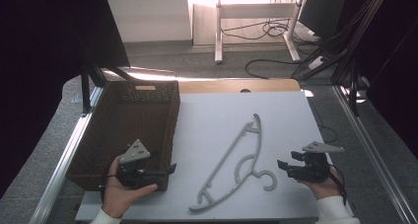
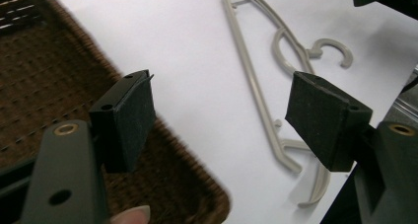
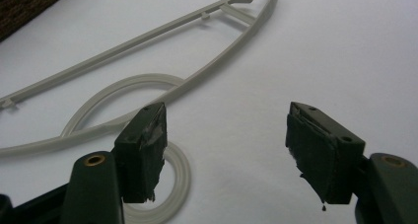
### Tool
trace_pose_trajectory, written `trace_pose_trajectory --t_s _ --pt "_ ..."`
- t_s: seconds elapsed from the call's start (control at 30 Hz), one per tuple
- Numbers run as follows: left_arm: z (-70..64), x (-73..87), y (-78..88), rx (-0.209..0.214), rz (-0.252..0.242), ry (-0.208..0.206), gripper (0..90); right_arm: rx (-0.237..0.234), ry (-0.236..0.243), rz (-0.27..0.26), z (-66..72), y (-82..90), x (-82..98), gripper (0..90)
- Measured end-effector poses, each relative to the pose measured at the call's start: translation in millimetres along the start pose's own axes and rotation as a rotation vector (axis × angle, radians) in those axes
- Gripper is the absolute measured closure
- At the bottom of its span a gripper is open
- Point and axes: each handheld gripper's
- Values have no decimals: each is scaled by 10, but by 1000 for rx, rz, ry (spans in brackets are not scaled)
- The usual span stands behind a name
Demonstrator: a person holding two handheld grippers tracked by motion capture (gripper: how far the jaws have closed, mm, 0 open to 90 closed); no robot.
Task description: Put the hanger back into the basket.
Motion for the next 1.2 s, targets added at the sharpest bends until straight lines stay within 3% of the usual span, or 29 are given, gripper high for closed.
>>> trace_pose_trajectory --t_s 0.3,0.6,0.77,1.2 --pt "-203 -193 -219 15 60 -18 275 10 11 2 -36 8 22 319" --pt "-463 -407 -489 68 118 -88 284 16 22 7 -18 -9 24 312" --pt "-574 -490 -674 89 166 -128 288 25 5 10 -53 -18 33 312" --pt "-779 -614 -1116 125 258 -150 300 44 6 22 -57 -34 48 311"
Point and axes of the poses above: each handheld gripper's, and its own axes: y roughly backward along the jaws, x roughly out of its underside, z roughly to its left, and after that the axes turned 13 degrees about z, right-handed
